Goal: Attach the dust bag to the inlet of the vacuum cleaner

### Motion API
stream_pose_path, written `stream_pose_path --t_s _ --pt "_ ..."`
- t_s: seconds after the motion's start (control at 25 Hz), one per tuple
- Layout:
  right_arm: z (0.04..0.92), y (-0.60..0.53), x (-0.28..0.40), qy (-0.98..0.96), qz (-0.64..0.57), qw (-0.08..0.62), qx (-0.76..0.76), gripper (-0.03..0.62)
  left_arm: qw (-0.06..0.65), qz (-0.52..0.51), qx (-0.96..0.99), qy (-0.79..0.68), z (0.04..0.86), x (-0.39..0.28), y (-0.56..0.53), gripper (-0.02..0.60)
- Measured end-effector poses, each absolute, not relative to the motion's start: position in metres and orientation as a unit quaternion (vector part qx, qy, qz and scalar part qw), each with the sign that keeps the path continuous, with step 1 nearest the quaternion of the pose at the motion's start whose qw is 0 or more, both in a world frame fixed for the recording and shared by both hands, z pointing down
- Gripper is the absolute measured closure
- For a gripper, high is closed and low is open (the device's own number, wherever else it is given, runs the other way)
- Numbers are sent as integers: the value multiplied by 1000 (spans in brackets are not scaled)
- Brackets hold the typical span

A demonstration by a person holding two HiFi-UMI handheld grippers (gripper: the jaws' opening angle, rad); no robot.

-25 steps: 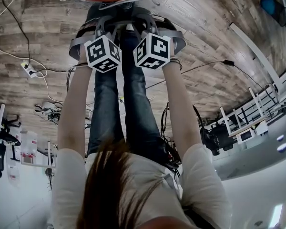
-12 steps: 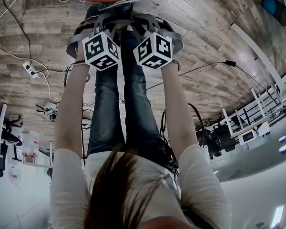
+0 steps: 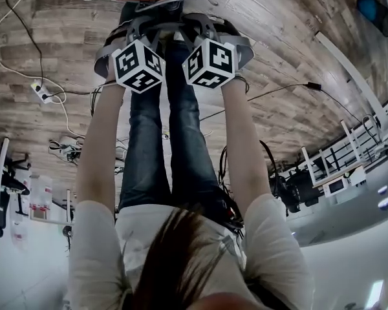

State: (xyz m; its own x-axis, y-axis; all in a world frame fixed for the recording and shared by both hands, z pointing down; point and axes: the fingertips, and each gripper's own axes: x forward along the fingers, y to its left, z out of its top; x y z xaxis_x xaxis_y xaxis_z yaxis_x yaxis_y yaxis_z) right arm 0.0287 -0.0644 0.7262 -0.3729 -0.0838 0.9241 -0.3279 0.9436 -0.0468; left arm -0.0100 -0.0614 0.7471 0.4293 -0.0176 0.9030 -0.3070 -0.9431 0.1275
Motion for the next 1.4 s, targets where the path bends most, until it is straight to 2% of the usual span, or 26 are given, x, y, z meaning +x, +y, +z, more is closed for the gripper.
stream_pose_path --t_s 0.24,0.44,0.68,1.04,1.4 --pt "726 -67 27 -829 96 544 82 529 148 515 837 -111 746 -11 -58 506" --pt "726 -66 29 -832 141 516 148 531 147 521 835 -98 748 -9 -65 506" --pt "724 -62 33 -822 170 500 215 534 114 543 830 -57 747 -4 -70 501" --pt "726 -66 30 -831 96 531 134 528 158 521 834 -93 747 -8 -67 505" --pt "728 -69 32 -838 112 518 127 526 180 515 832 -102 749 -6 -67 505"
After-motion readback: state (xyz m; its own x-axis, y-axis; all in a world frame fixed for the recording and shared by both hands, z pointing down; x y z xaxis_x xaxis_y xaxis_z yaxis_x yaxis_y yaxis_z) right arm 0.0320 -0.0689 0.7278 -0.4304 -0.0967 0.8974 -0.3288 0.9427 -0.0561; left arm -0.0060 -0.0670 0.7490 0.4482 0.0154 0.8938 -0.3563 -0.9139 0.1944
